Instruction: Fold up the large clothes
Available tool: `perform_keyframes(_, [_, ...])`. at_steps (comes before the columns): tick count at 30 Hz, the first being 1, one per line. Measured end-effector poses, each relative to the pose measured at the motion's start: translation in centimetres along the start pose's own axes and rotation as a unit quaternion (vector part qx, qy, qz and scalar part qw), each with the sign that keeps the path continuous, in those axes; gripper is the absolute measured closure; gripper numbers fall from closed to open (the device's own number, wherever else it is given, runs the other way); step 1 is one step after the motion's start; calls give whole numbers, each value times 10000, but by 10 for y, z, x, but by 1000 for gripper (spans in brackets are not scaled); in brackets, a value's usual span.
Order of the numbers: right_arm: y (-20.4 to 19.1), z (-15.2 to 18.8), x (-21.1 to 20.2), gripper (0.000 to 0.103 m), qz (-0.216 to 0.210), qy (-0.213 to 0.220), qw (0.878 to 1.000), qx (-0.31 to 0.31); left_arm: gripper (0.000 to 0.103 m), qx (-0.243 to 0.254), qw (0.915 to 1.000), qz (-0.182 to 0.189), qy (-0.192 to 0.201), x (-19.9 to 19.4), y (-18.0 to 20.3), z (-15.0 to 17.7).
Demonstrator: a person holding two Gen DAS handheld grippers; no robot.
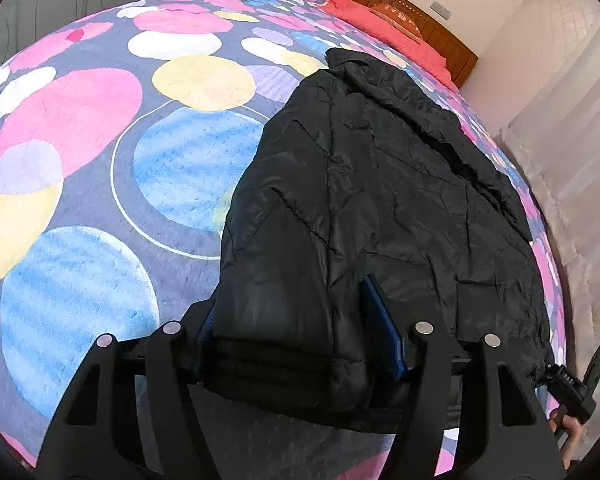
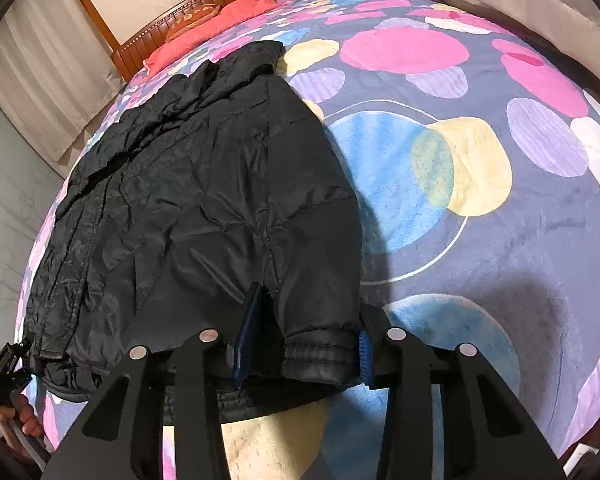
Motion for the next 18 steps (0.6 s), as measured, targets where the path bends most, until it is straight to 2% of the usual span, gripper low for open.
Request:
perform_keyframes(2, [2,0,1,58,-27,32,10000,67,35,-1,10000,19,-33,1,1,1])
perform_keyframes(4, [3,3,1,47,-30,70,9999,112,35,65,10000,-5,-32,1,2,2])
perform_keyframes(7, [0,6,1,45,18,47,10000,23,46,98,9999,6,32,-2,4,3])
perform_keyframes(8, [-1,6,1,48,41,42,10000,-29,55,105,9999,47,45,-3,5,3])
perform_keyframes(9, [-3,7,0,54,4,37,10000,-48,62,118,9999,83,54,-4,6,4])
perform_keyframes(10, [-4,7,-1,64,-16,43,10000,-37,66,155,9998,97,76,-5,7,5])
perform_keyframes(12, [-9,8,-3,77,-222,40,9997,17,78,256,9995,85,142,-8,10,5])
perform_keyframes(13, [-10,8,-5,83,-301,54,9995,54,81,289,9994,101,179,-9,12,5])
perform_keyframes(15, [-12,8,-9,87,-371,75,9993,60,88,291,9992,166,229,-14,14,4])
perform_keyframes(18, [-14,9,-14,89,-415,82,9991,48,89,304,9989,246,266,-24,15,5])
Point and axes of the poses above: each gripper's, at about its wrist camera, not at the fingertips, and x roughly the way its jaws point, y to its right, z to its underside, the point moved 10 cm from there along x, roughly the way its jaws point, and after that the axes turned 2 degrees about -y, right-handed, at the moved point
